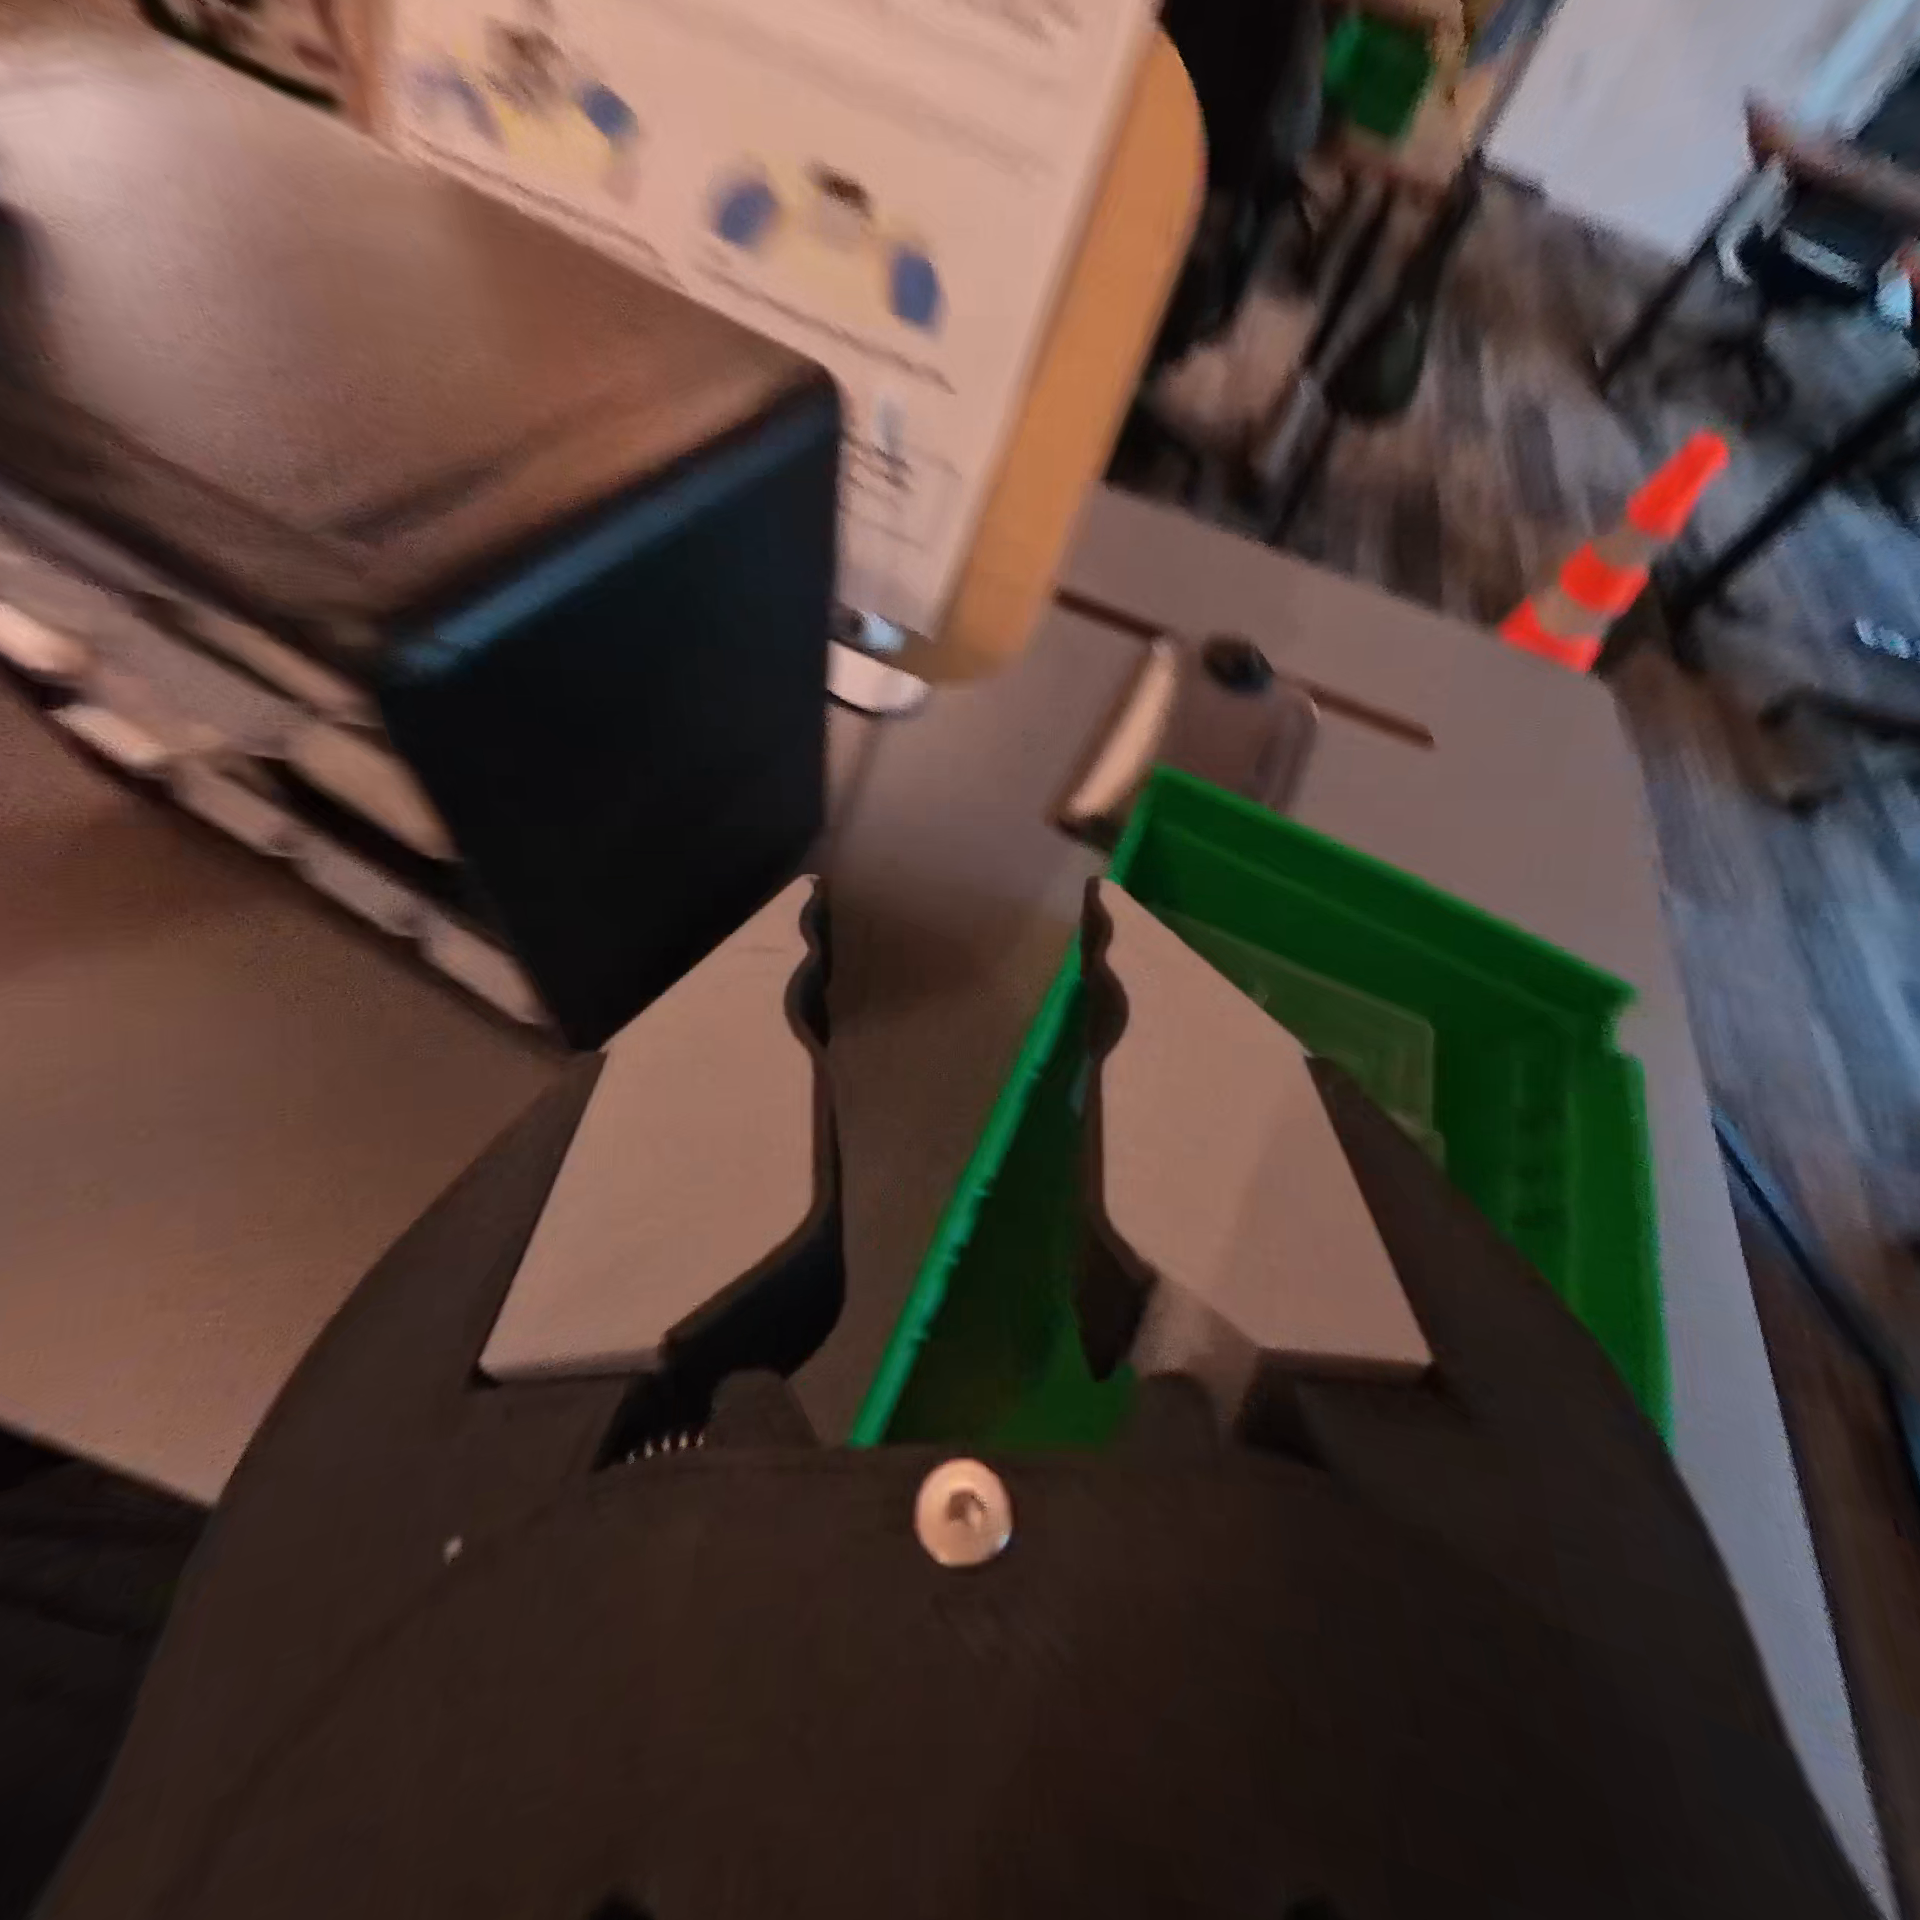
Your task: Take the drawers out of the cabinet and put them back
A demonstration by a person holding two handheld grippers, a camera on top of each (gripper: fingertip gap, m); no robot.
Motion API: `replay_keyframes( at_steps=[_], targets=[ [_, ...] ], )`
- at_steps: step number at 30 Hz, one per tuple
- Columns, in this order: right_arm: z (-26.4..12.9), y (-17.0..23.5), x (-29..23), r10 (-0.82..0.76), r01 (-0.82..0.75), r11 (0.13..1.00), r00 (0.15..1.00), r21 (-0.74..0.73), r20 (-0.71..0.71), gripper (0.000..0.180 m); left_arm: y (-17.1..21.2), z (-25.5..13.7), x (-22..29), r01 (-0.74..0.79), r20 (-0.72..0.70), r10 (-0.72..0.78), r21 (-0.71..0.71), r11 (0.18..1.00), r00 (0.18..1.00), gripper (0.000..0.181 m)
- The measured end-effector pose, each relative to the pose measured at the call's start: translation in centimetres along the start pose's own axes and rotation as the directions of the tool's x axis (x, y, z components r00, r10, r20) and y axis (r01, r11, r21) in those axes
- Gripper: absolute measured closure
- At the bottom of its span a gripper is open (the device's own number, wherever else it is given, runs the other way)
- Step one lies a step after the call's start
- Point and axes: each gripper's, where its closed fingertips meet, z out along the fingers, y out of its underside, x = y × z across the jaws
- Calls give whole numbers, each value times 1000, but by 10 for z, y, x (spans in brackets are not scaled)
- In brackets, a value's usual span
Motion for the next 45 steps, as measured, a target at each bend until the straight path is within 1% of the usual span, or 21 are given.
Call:
replay_keyframes(
  at_steps=[1,4,8,10,13,15,17,19,21,23,24,26,28,31,34,35,38,40,42,44,45],
  targets=[
    [-6,-6,-18,-15,14,999,999,33,46,132,0,0,0,5,-2,-5,5,1000,1000,181],
    [-14,-7,-74,-6,-7,998,976,60,219,123,0,-1,0,20,-14,-20,14,1000,1000,181],
    [-9,11,-170,59,-95,994,859,46,509,114,4,-3,-1,-7,-43,8,19,1000,999,181],
    [6,30,-206,59,-71,997,823,-1,565,113,15,-4,-10,-43,-23,42,-17,999,999,181],
    [46,68,-208,8,54,991,886,-120,464,127,24,-8,-17,-8,5,8,-14,1000,1000,181],
    [69,79,-183,-9,80,980,932,-181,362,140,27,-12,-14,19,-25,-19,-10,1000,1000,181],
    [86,84,-157,-46,114,966,958,-231,284,162,28,-15,-12,41,-41,-41,-1,999,998,181],
    [95,89,-152,-60,171,937,938,-304,341,180,28,-15,-12,50,-49,-49,7,999,998,181],
    [104,88,-141,-62,184,911,946,-370,317,180,27,-14,-12,67,-64,-67,-2,998,996,181],
    [116,78,-115,-163,226,913,966,-340,202,180,25,-12,-11,96,-79,-96,-2,995,992,181],
    [119,73,-109,-166,214,921,971,-326,169,180,24,-11,-11,109,-81,-109,0,994,991,181],
    [118,66,-123,-60,126,950,971,-284,230,180,24,-11,-11,126,-85,-125,6,992,989,181],
    [110,53,-152,50,15,982,941,-189,335,177,24,-11,-11,136,-87,-134,14,991,987,181],
    [100,45,-196,162,-121,986,869,-117,467,160,24,-11,-11,160,-117,-158,12,987,980,181],
    [105,46,-235,260,-224,965,793,-133,551,138,25,-11,-11,193,-153,-189,8,981,970,181],
    [110,44,-244,294,-266,955,769,-133,568,137,25,-11,-11,200,-155,-196,8,980,968,181],
    [124,29,-250,428,-449,885,682,-122,593,142,25,-11,-11,185,-127,-182,8,983,975,181],
    [131,20,-247,543,-589,794,574,-151,613,149,25,-11,-11,172,-105,-171,3,985,980,181],
    [132,11,-240,610,-698,697,459,-162,646,153,25,-11,-11,167,-94,-167,-4,986,981,181],
    [138,14,-236,639,-737,655,421,-168,643,169,25,-11,-11,163,-88,-163,-10,987,983,181],
    [141,16,-235,642,-744,647,415,-165,645,166,25,-11,-11,158,-84,-158,-14,987,984,181]
  ],
)
